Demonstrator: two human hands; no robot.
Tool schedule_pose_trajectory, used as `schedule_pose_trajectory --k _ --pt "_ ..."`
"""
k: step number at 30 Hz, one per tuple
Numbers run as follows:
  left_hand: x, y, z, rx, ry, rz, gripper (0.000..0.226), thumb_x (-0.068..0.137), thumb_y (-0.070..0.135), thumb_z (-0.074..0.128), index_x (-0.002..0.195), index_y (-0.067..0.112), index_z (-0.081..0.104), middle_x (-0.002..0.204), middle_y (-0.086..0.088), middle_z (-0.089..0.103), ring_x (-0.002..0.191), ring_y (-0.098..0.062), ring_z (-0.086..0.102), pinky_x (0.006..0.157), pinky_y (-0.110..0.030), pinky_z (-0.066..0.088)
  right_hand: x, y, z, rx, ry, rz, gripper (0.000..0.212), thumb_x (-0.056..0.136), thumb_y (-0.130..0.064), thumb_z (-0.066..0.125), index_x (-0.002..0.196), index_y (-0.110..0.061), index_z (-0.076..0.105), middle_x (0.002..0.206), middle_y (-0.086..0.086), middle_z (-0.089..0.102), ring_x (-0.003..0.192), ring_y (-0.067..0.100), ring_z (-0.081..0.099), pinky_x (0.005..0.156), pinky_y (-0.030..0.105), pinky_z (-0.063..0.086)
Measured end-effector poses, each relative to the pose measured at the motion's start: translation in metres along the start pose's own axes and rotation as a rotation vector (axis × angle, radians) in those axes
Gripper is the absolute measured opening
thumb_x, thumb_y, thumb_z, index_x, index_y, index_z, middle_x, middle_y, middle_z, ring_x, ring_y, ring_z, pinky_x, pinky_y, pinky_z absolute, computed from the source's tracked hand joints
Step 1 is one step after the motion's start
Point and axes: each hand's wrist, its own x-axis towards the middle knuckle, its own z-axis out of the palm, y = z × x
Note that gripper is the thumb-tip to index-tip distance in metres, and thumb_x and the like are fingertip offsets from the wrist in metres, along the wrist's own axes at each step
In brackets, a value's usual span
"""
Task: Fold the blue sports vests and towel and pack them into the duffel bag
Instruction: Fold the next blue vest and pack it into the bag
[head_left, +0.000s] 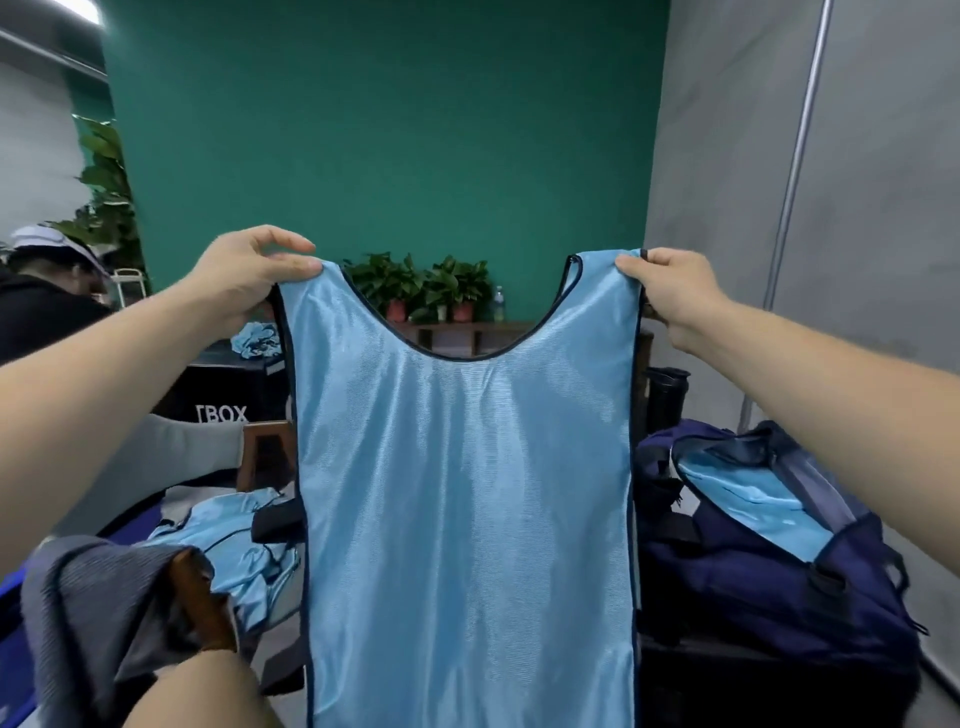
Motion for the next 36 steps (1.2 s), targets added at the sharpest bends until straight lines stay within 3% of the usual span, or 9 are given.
schedule_pose_trajectory --k 3,10,13,17,24,28,30,33,36 --pt "0.033 -0.031 0.016 0.063 0.019 -0.003 0.033 0.082 0.017 0.092 0.11 0.01 0.076 0.1 -0.008 0.079 0.087 -0.02 0.073 0.081 -0.039 0.058 0.028 0.024 0.019 -0.037 0.008 0.052 0.041 0.093 -0.031 0.08 0.111 0.005 0.073 0.093 0.007 0.074 0.079 0.019 0.065 0.083 0.043 0.063" --pt "0.1 -0.1 0.054 0.188 0.024 -0.025 0.023 0.085 0.01 0.09 0.102 0.012 0.075 0.087 -0.006 0.077 0.077 -0.009 0.071 0.079 -0.024 0.054 0.088 0.087 0.061 -0.148 -0.038 0.158 0.019 0.098 -0.024 0.077 0.091 -0.008 0.071 0.082 0.004 0.069 0.063 0.012 0.06 0.057 0.022 0.052" --pt "0.122 -0.137 0.071 0.252 0.02 -0.063 0.021 0.088 0.01 0.088 0.103 0.008 0.074 0.087 -0.005 0.075 0.067 0.001 0.067 0.068 -0.013 0.05 0.114 0.128 0.077 -0.204 -0.052 0.182 0.047 0.096 -0.017 0.075 0.063 -0.02 0.041 0.061 -0.002 0.04 0.049 0.011 0.036 0.048 0.025 0.031" --pt "0.149 -0.193 0.096 0.299 0.007 -0.131 0.018 0.087 0.007 0.087 0.1 0.009 0.074 0.08 0.001 0.073 0.067 0.004 0.067 0.077 -0.015 0.053 0.141 0.185 0.093 -0.269 -0.062 0.26 0.053 0.098 -0.013 0.072 0.06 -0.021 0.035 0.06 -0.003 0.042 0.045 0.007 0.042 0.045 0.021 0.03" --pt "0.18 -0.275 0.137 0.319 -0.023 -0.211 0.019 0.088 0.007 0.084 0.104 0.006 0.075 0.086 -0.004 0.075 0.076 -0.004 0.069 0.08 -0.022 0.053 0.185 0.278 0.11 -0.391 -0.037 0.389 0.043 0.094 -0.016 0.078 0.062 -0.018 0.051 0.079 0.006 0.055 0.074 0.019 0.053 0.07 0.032 0.042" --pt "0.194 -0.31 0.158 0.375 -0.031 -0.233 0.013 0.087 0.011 0.083 0.094 0.016 0.074 0.078 0.003 0.07 0.058 0.0 0.06 0.062 -0.026 0.048 0.203 0.32 0.118 -0.431 -0.012 0.43 0.029 0.088 -0.018 0.08 0.071 -0.019 0.057 0.084 0.006 0.054 0.079 0.019 0.053 0.071 0.033 0.042" --pt "0.202 -0.324 0.165 0.372 -0.01 -0.23 0.014 0.082 0.013 0.083 0.085 0.024 0.075 0.08 0.003 0.073 0.077 -0.011 0.068 0.072 -0.03 0.058 0.209 0.335 0.121 -0.426 -0.005 0.457 0.016 0.089 -0.019 0.08 0.087 -0.009 0.067 0.089 0.007 0.058 0.086 0.021 0.06 0.082 0.036 0.055" --pt "0.211 -0.34 0.177 0.355 0.025 -0.241 0.014 0.081 0.014 0.082 0.083 0.025 0.075 0.088 0.0 0.078 0.088 -0.015 0.073 0.084 -0.034 0.061 0.214 0.348 0.127 -0.394 0.033 0.475 0.03 0.092 -0.022 0.08 0.104 0.004 0.072 0.105 0.012 0.075 0.098 0.022 0.07 0.101 0.047 0.057" --pt "0.217 -0.35 0.186 0.367 0.042 -0.233 0.015 0.084 0.014 0.082 0.084 0.026 0.073 0.092 -0.001 0.078 0.089 -0.012 0.071 0.083 -0.027 0.058 0.215 0.352 0.134 -0.38 0.052 0.476 0.016 0.097 -0.025 0.076 0.087 -0.013 0.071 0.096 0.005 0.068 0.089 0.022 0.064 0.081 0.034 0.055"
